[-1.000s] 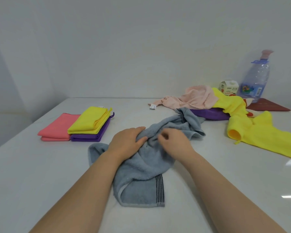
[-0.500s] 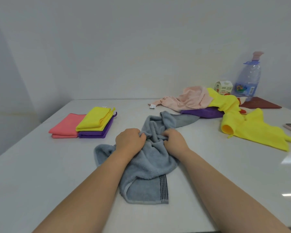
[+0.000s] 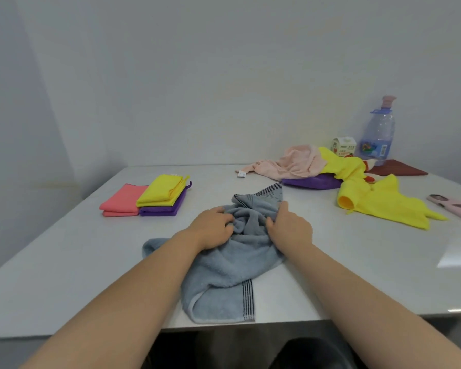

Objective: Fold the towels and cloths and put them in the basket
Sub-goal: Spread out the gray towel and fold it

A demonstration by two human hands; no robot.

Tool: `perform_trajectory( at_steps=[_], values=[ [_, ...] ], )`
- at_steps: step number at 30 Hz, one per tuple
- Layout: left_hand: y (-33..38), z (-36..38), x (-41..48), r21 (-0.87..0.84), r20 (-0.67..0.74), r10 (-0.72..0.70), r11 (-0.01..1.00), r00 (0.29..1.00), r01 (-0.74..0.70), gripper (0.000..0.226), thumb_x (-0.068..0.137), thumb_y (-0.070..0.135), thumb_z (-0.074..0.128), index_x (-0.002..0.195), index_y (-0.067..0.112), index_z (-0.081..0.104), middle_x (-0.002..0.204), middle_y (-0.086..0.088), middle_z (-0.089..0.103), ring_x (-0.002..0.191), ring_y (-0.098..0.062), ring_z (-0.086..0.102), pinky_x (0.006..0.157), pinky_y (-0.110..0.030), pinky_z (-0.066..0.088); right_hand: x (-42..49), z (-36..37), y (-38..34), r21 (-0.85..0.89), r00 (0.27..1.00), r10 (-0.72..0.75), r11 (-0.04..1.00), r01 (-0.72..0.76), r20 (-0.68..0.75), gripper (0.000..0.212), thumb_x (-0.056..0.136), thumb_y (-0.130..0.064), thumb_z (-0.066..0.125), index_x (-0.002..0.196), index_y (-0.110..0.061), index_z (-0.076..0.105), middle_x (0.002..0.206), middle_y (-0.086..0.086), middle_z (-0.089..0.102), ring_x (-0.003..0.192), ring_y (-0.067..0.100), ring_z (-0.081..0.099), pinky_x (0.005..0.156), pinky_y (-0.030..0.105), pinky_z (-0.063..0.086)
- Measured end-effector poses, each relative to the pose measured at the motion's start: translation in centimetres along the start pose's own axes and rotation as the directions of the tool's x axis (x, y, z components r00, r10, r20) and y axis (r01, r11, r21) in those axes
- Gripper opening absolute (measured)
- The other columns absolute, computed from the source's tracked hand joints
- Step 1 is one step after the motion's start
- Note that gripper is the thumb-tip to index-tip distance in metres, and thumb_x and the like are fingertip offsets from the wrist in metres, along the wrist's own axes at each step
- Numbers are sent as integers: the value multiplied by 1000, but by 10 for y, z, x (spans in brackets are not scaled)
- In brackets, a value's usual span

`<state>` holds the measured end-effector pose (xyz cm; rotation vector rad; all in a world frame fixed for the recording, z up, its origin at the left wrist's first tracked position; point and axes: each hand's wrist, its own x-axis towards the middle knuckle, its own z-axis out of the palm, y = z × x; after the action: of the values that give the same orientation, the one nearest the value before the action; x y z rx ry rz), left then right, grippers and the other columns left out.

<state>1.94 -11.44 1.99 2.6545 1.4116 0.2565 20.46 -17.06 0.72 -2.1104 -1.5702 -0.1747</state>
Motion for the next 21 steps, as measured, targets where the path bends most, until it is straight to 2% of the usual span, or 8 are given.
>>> perform_trajectory(
  at_steps=[2, 4, 7, 11, 14, 17, 19, 21],
  values=[
    [4, 0, -3, -9, -8, -4, 1000, 1000, 4, 33, 97, 30, 35, 111, 14, 60, 113, -11, 61, 100, -27, 55, 82, -34, 43, 4, 1, 6, -92, 997, -6, 996, 13, 73, 39, 95, -40, 43, 124, -14, 39, 109, 10, 64, 100, 32, 61, 70, 33, 38],
    [7, -3, -5, 43, -90, 18, 999, 996, -14, 34, 98, 32, 35, 94, 11, 61, 99, -12, 65, 90, -28, 57, 72, -34, 41, 13, -1, 6, -209, 994, -35, 976, 55, 102, 32, 95, -38, 42, 119, -18, 49, 115, 8, 59, 105, 29, 57, 76, 34, 38],
    [9, -7, -6, 221, -188, 46, 975, 981, -4, 35, 98, 34, 33, 75, 16, 52, 91, -11, 65, 83, -28, 58, 63, -31, 35, 26, -3, 5, -283, 995, -99, 954, 95, -2, 28, 96, -25, 40, 112, -14, 61, 118, 8, 52, 110, 27, 49, 86, 35, 39],
    [5, -9, 0, 254, -202, -98, 956, 974, 149, 38, 98, 35, 33, 88, 11, 61, 103, -13, 64, 93, -29, 58, 67, -30, 35, 40, -3, 33, 4, 974, 197, 980, -198, -108, 31, 97, -18, 37, 111, -2, 60, 118, 17, 52, 111, 33, 51, 87, 37, 42],
    [3, -14, 8, 161, -87, -281, 943, 956, 292, 33, 95, 32, 39, 107, 8, 59, 118, -13, 59, 105, -29, 55, 73, -29, 37, 42, 5, 49, 93, 950, 282, 958, -271, -133, 26, 94, -16, 42, 114, -4, 54, 119, 18, 52, 112, 35, 48, 88, 41, 40],
    [8, -16, 12, 125, -57, -359, 923, 931, 364, 31, 92, 28, 44, 111, 9, 58, 120, -10, 58, 107, -28, 56, 74, -29, 38, 40, 14, 45, 391, 927, 369, 865, -316, -68, 36, 93, -22, 46, 124, -4, 49, 124, 19, 54, 116, 35, 48, 94, 42, 40],
    [13, -17, 17, 99, -170, -362, 919, 916, 382, 27, 90, 26, 45, 102, 9, 61, 112, -10, 62, 101, -29, 58, 69, -28, 38, 38, 16, 38, 524, 941, 338, 802, -286, -4, 46, 93, -29, 47, 132, -6, 43, 126, 18, 56, 117, 34, 50, 96, 40, 41],
    [18, -16, 26, 71, -255, -341, 926, 905, 370, 27, 89, 25, 45, 102, 11, 62, 111, -9, 63, 101, -29, 58, 69, -29, 39, 35, 18, 34, 510, 975, 216, 833, -214, 57, 57, 90, -37, 52, 138, -9, 37, 128, 15, 56, 118, 32, 51, 96, 39, 42]
  ],
)
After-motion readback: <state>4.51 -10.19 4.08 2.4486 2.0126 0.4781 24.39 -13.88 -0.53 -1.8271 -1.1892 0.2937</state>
